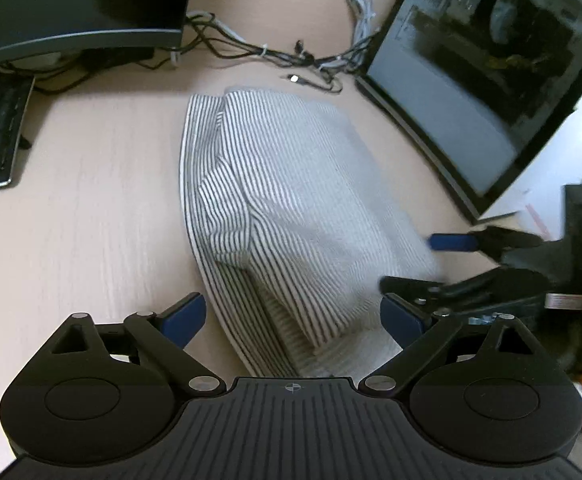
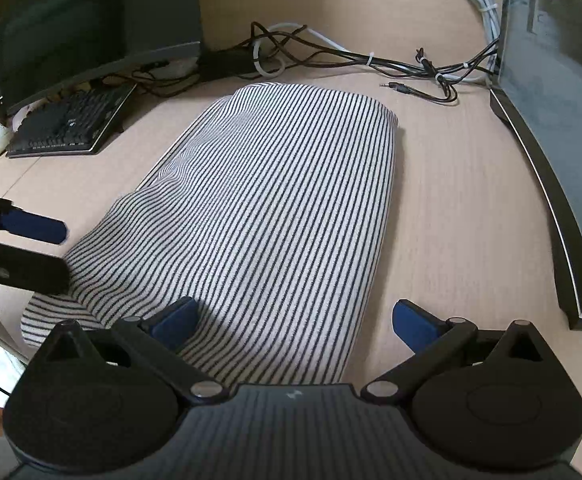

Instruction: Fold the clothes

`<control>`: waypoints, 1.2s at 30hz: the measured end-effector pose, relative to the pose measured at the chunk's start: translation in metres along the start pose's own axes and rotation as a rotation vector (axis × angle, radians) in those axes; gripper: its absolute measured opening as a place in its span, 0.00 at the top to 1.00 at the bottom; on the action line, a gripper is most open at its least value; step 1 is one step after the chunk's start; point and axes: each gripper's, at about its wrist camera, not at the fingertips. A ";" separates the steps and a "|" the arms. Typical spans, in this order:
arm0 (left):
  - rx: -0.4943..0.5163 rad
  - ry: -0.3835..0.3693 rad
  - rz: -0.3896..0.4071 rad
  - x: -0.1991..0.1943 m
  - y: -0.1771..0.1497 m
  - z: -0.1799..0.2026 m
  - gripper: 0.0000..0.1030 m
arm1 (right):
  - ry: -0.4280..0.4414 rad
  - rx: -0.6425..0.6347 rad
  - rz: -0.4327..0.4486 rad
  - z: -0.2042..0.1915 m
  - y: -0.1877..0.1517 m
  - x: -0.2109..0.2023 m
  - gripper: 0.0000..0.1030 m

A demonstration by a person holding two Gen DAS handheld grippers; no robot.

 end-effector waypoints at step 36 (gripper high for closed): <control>-0.037 0.046 -0.049 0.017 -0.015 -0.008 0.03 | -0.006 -0.062 0.106 -0.009 -0.009 -0.038 0.13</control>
Point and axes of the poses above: each gripper's, at about its wrist camera, not at the fingertips, and x roughly the way its jaws point, z to its right, y to its top, and after that the axes turned 9 degrees about z, right-handed
